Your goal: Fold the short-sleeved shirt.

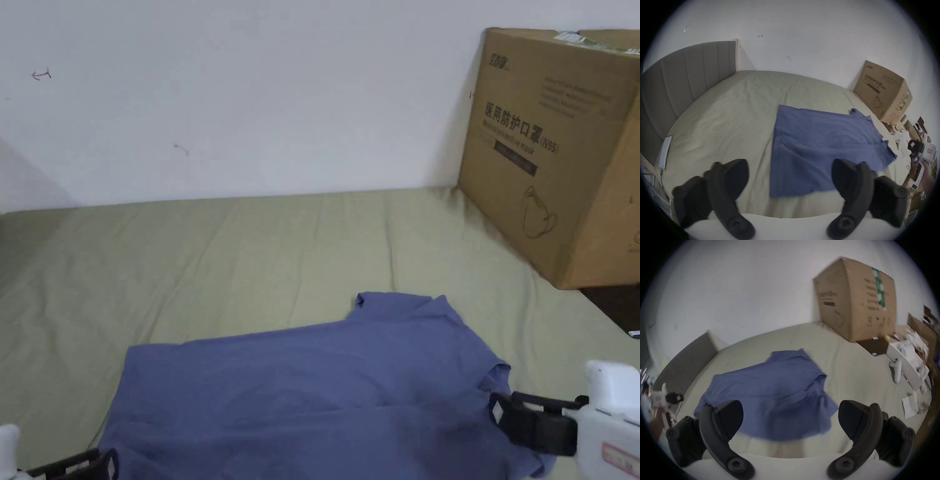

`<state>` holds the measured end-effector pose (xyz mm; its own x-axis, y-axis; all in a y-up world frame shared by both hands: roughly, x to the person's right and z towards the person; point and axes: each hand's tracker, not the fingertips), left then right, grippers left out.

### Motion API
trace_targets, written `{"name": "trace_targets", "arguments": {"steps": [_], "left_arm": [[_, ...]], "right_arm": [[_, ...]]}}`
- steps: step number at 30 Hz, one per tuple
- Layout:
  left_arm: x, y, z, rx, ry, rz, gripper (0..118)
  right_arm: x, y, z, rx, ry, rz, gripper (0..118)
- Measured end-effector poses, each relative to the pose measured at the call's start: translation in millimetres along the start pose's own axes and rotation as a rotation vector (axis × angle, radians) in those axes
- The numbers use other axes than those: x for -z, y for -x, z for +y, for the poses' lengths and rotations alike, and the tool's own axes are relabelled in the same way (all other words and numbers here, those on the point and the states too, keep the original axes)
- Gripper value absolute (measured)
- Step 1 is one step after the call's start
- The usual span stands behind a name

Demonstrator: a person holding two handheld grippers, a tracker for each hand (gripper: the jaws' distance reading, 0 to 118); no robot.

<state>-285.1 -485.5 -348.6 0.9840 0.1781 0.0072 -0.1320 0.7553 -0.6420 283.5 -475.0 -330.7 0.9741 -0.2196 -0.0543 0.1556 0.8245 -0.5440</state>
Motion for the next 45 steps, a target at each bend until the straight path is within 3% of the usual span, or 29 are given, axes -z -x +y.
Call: {"name": "trace_targets", "arguments": {"steps": [1,2,3,4,6,8,10,13,15,17,18,19,21,23,27,29,31,33,35,36,38,39,41,43,45], "left_arm": [[-13.5,-5.8,-9.9,0.009,-0.019,-0.052,52],[-31.1,-16.3,-19.2,0.022,-0.050,-0.063,17],[-42.5,-23.1,-27.5,0.045,-0.065,-0.055,0],[-55.4,-31.4,-36.0,0.081,-0.086,-0.022,0],[-68.0,-23.6,-44.8,0.085,-0.154,-0.062,0],[-79.6,-17.4,-45.3,0.061,-0.192,-0.075,0],[-81.9,-18.7,-34.4,0.050,-0.166,-0.061,0],[-44.8,3.1,-8.6,0.025,0.096,0.010,0],[-14.8,5.9,3.7,-0.010,0.268,-0.006,0],[21.1,23.1,-1.7,-0.086,0.299,-0.050,0],[35.3,27.4,-1.8,-0.109,0.306,-0.027,13],[51.2,32.4,-2.0,-0.116,0.331,0.001,38],[79.7,37.1,-5.6,-0.089,0.397,0.100,117],[92.0,38.5,-7.8,-0.089,0.368,0.108,109],[120.2,32.0,-18.0,-0.058,0.465,0.113,114],[125.8,15.5,-23.4,0.094,0.465,0.163,114],[118.8,1.9,-28.4,0.182,0.382,0.137,96],[109.5,-11.2,-29.4,0.221,0.333,0.088,62],[102.7,-10.7,-33.3,0.212,0.321,0.062,57],[100.3,-9.9,-32.5,0.201,0.316,0.031,45],[96.4,0.7,-25.5,0.159,0.302,-0.026,7],[95.8,4.4,-23.0,0.093,0.332,-0.087,7],[88.0,6.2,-14.2,0.115,0.325,-0.044,7],[77.3,10.6,0.3,0.125,0.264,-0.036,7],[66.4,13.0,10.3,0.091,0.243,-0.067,7]], "right_arm": [[-16.6,11.0,-6.7,-0.001,-0.014,0.019,106],[-33.2,20.4,-13.0,0.007,-0.045,0.036,82],[-47.7,27.3,-17.6,0.029,-0.086,0.039,17],[-59.6,33.1,-21.3,0.055,-0.121,0.024,0],[-76.8,39.5,-26.1,0.114,-0.147,-0.053,0],[-84.1,38.7,-25.1,0.148,-0.140,0.022,0],[-90.6,42.0,-23.9,0.132,-0.140,-0.002,0],[-93.1,45.6,-15.0,0.040,-0.131,-0.068,0],[-91.4,50.7,-11.6,0.019,-0.123,-0.047,0],[-88.0,54.4,-12.0,0.006,-0.102,-0.016,0],[-86.3,56.7,-12.6,0.005,-0.094,-0.014,0],[-83.1,58.7,-13.4,0.004,-0.088,-0.020,0],[-78.5,60.6,-13.7,0.004,-0.064,-0.021,0],[-71.7,60.7,-13.2,0.018,-0.038,-0.002,0],[-55.3,58.8,-11.8,0.009,0.001,0.004,0],[-48.6,59.1,-11.4,0.005,0.018,-0.004,0],[-43.7,56.7,-13.4,0.021,0.027,0.006,0],[-39.4,56.1,-14.6,0.027,0.032,0.009,0],[-32.8,48.4,-17.8,0.024,0.045,0.003,0],[-31.1,45.6,-17.3,0.028,0.050,0.002,0],[-30.3,34.8,-13.0,0.052,0.044,0.016,0],[-29.9,26.2,-8.0,0.068,0.038,0.037,0],[-22.1,-0.3,12.9,0.094,0.047,0.064,0],[-10.8,-28.0,33.8,0.119,0.062,-0.041,0],[8.0,-57.3,48.0,0.178,0.123,-0.053,0]]}}
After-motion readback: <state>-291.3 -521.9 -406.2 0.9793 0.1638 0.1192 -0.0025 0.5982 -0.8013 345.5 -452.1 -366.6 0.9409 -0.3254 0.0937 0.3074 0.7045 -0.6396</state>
